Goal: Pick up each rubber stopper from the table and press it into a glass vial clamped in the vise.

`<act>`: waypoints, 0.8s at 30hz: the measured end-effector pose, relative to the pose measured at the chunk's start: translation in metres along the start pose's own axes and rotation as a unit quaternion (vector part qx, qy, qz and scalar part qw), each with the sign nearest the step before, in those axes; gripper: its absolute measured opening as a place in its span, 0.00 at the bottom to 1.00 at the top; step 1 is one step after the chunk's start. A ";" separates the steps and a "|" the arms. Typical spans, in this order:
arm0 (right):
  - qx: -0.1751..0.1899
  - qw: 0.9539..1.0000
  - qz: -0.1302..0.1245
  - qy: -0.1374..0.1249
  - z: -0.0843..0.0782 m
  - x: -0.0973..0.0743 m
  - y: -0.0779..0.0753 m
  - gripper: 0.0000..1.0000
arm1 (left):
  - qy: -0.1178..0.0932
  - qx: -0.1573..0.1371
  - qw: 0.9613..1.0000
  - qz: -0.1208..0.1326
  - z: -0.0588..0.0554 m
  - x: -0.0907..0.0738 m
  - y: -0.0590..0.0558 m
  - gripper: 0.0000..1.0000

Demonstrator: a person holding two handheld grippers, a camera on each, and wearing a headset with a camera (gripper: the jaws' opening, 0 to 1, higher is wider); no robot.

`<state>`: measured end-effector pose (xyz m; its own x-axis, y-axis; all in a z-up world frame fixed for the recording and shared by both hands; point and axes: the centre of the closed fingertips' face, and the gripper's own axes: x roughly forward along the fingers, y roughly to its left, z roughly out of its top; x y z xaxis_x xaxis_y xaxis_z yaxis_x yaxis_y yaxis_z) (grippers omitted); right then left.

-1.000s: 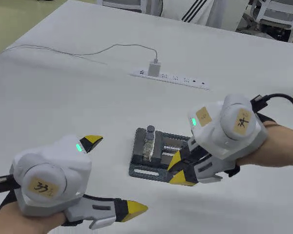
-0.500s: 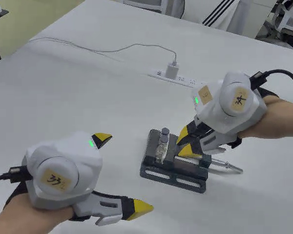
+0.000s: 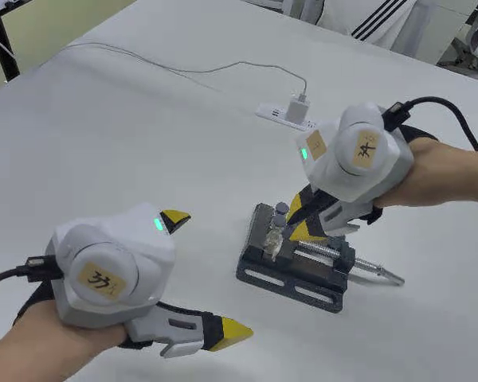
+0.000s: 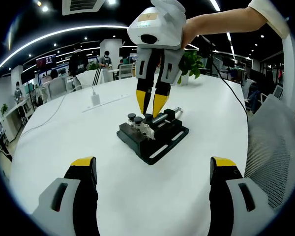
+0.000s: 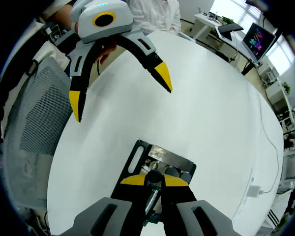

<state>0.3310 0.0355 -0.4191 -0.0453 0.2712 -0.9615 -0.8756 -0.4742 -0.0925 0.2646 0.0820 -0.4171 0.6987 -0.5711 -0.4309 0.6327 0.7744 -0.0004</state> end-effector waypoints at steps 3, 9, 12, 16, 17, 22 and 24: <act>-0.007 1.000 0.009 0.007 0.002 0.003 0.000 0.06 | 0.002 0.000 1.000 0.000 0.000 0.000 0.001 0.95; -0.006 1.000 0.014 0.022 0.001 0.006 -0.004 0.05 | 0.009 0.000 1.000 -0.001 -0.003 0.000 0.001 0.94; -0.002 1.000 0.020 0.023 0.001 0.007 -0.003 0.05 | 0.007 -0.003 1.000 -0.001 -0.003 0.000 0.000 0.93; 0.003 0.999 0.025 0.025 0.001 0.010 -0.002 0.05 | 0.009 -0.004 1.000 -0.003 -0.005 0.001 -0.002 0.93; -0.001 0.999 0.024 0.029 0.000 0.010 -0.002 0.05 | 0.009 -0.005 1.000 -0.004 -0.005 0.001 -0.002 0.93; 0.002 0.999 0.023 0.039 -0.003 0.010 -0.004 0.06 | 0.011 -0.007 1.000 -0.007 -0.006 0.002 -0.004 0.92; 0.004 0.999 0.027 0.038 -0.002 0.011 -0.004 0.06 | 0.012 -0.007 1.000 -0.008 -0.006 0.002 -0.004 0.92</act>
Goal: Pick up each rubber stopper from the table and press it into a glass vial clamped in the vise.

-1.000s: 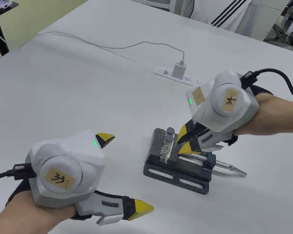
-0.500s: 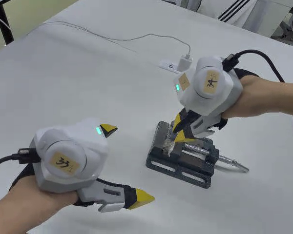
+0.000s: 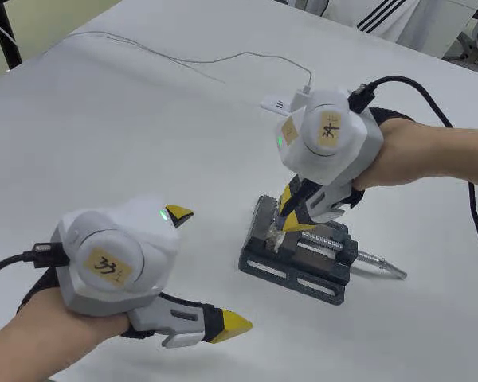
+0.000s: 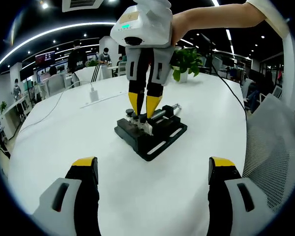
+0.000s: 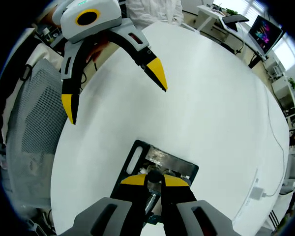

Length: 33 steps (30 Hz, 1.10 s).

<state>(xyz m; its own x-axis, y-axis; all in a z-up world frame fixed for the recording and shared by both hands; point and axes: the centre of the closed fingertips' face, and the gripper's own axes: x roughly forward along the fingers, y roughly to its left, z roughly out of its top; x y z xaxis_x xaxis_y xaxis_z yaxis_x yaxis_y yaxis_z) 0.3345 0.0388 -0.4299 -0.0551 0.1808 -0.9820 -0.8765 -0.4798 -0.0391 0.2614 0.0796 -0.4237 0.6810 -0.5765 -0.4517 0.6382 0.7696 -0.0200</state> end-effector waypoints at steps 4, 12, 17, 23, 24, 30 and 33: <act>0.004 1.000 0.007 0.008 0.000 0.001 0.000 0.06 | 0.002 -0.002 1.000 0.000 -0.001 0.000 0.001 0.92; 0.045 0.999 0.020 0.017 0.000 0.002 -0.002 0.05 | 0.005 -0.003 1.000 -0.004 -0.003 0.001 0.001 0.90; 0.069 0.997 0.020 0.021 0.000 0.002 -0.002 0.05 | 0.007 -0.004 1.000 -0.008 -0.004 0.003 0.000 0.90; 0.103 0.994 0.018 0.022 0.000 0.002 -0.002 0.04 | 0.009 -0.005 1.000 -0.013 -0.005 0.006 -0.001 0.90; 0.107 0.994 0.018 0.023 0.000 0.003 -0.002 0.04 | 0.009 -0.005 1.000 -0.013 -0.005 0.006 -0.001 0.90; 0.138 0.990 0.014 0.038 0.001 0.003 -0.001 0.04 | 0.010 -0.005 1.000 -0.017 -0.004 0.009 -0.001 0.90; 0.161 0.986 0.009 0.043 0.001 0.003 0.000 0.04 | 0.010 -0.006 1.000 -0.019 -0.004 0.009 -0.001 0.89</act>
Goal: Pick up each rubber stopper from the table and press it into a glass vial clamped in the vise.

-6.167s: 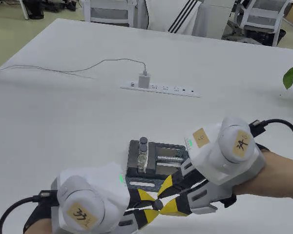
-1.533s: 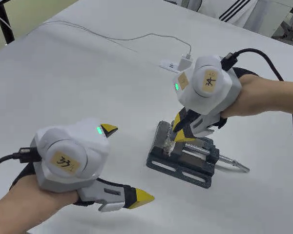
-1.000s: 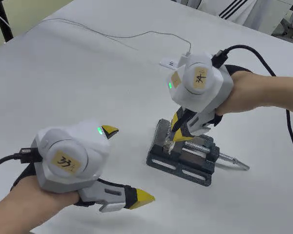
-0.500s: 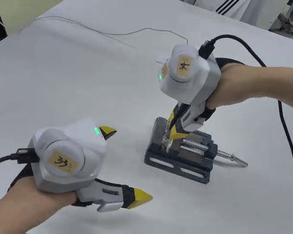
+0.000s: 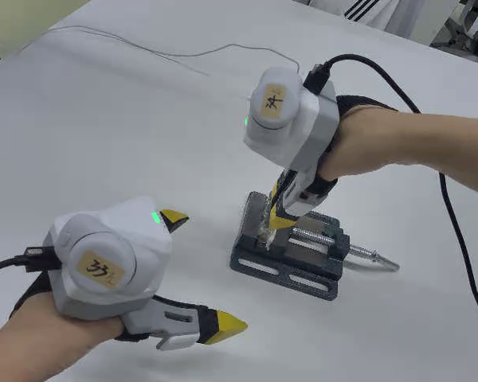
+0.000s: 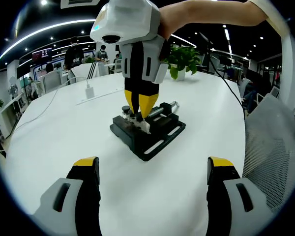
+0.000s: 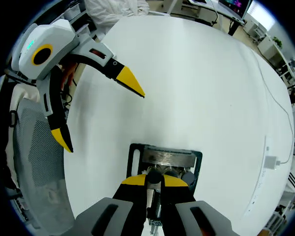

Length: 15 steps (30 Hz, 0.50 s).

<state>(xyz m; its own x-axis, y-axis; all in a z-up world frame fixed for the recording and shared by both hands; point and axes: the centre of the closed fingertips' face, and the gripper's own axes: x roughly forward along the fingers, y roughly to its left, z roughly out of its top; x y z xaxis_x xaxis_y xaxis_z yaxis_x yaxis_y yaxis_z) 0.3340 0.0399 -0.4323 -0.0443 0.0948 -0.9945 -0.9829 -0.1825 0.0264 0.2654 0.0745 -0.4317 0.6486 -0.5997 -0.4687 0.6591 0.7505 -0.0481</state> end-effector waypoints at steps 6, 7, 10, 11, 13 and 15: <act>0.008 1.000 0.005 0.001 0.000 0.000 0.001 0.04 | 0.002 0.001 1.000 -0.003 -0.002 0.001 -0.002 0.89; 0.007 1.000 0.005 0.001 -0.001 0.000 0.002 0.05 | 0.002 0.000 1.000 -0.004 -0.002 0.002 -0.002 0.89; -0.005 1.000 0.007 -0.003 -0.001 -0.001 0.002 0.05 | 0.002 0.001 1.000 -0.004 -0.001 0.002 -0.003 0.89; -0.009 1.000 0.008 -0.005 -0.001 -0.001 0.003 0.05 | 0.002 0.001 1.000 -0.004 -0.001 0.002 -0.003 0.89; -0.019 1.000 0.011 -0.008 -0.001 -0.001 0.001 0.06 | 0.003 0.003 1.000 -0.004 -0.001 0.003 -0.003 0.89; -0.024 1.000 0.013 -0.010 -0.001 -0.001 0.001 0.06 | 0.003 0.004 1.000 -0.004 -0.001 0.003 -0.003 0.89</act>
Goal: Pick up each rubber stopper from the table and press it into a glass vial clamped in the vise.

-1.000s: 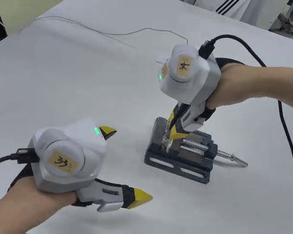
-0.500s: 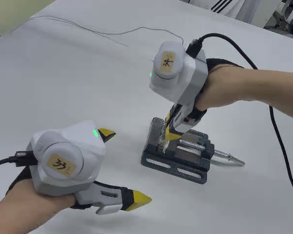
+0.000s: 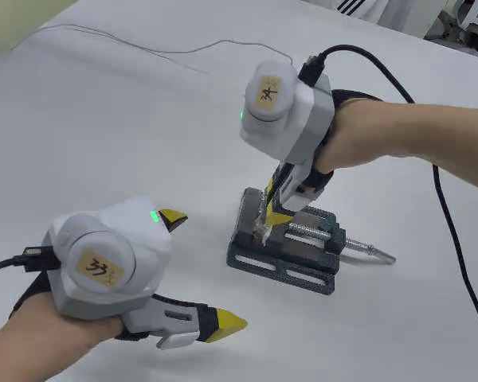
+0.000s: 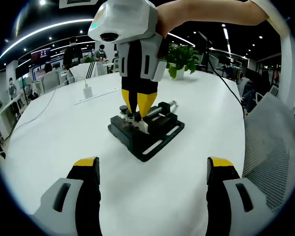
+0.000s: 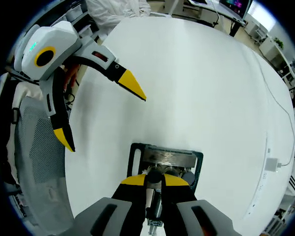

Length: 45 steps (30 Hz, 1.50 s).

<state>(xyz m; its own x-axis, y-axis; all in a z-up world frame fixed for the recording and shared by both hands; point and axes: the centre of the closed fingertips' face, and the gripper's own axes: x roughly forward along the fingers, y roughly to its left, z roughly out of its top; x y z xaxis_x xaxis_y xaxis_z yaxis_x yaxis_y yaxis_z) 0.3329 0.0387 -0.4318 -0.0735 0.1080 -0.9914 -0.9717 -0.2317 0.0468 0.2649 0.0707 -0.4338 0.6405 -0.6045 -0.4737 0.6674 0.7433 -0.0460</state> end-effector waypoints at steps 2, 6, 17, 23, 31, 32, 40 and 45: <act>-0.009 1.000 0.000 -0.001 0.000 0.000 0.000 0.06 | 0.001 0.001 1.000 0.001 0.000 0.000 0.001 0.88; -0.023 1.000 -0.003 0.000 0.000 0.000 0.001 0.06 | 0.003 0.000 1.000 0.002 -0.002 -0.002 0.001 0.88; -0.048 0.999 -0.008 0.000 0.000 0.000 -0.001 0.07 | 0.006 -0.002 1.000 0.003 -0.005 -0.004 0.002 0.87; -0.050 0.999 -0.009 -0.004 0.000 -0.001 0.000 0.09 | 0.007 -0.003 1.000 0.003 -0.006 -0.004 0.001 0.87; -0.054 0.998 -0.019 -0.009 -0.002 -0.004 -0.002 0.16 | 0.007 -0.004 1.000 0.005 -0.007 -0.005 0.003 0.87; -0.054 0.998 -0.021 -0.010 -0.002 -0.007 -0.004 0.17 | 0.007 -0.005 1.000 0.005 -0.007 -0.005 0.003 0.87; -0.052 0.997 -0.012 -0.055 0.000 -0.018 -0.002 0.13 | 0.008 -0.006 1.000 0.006 -0.007 -0.005 0.004 0.87; -0.034 0.997 -0.003 -0.076 -0.001 -0.016 -0.001 0.02 | 0.010 -0.006 1.000 0.006 -0.008 -0.005 0.005 0.86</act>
<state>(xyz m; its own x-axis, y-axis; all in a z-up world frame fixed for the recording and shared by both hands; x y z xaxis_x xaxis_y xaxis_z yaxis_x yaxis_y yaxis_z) 0.3350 0.0367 -0.4165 -0.1052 0.2543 -0.9614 -0.9552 -0.2947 0.0266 0.2618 0.0801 -0.4385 0.6402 -0.5902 -0.4918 0.6556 0.7534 -0.0505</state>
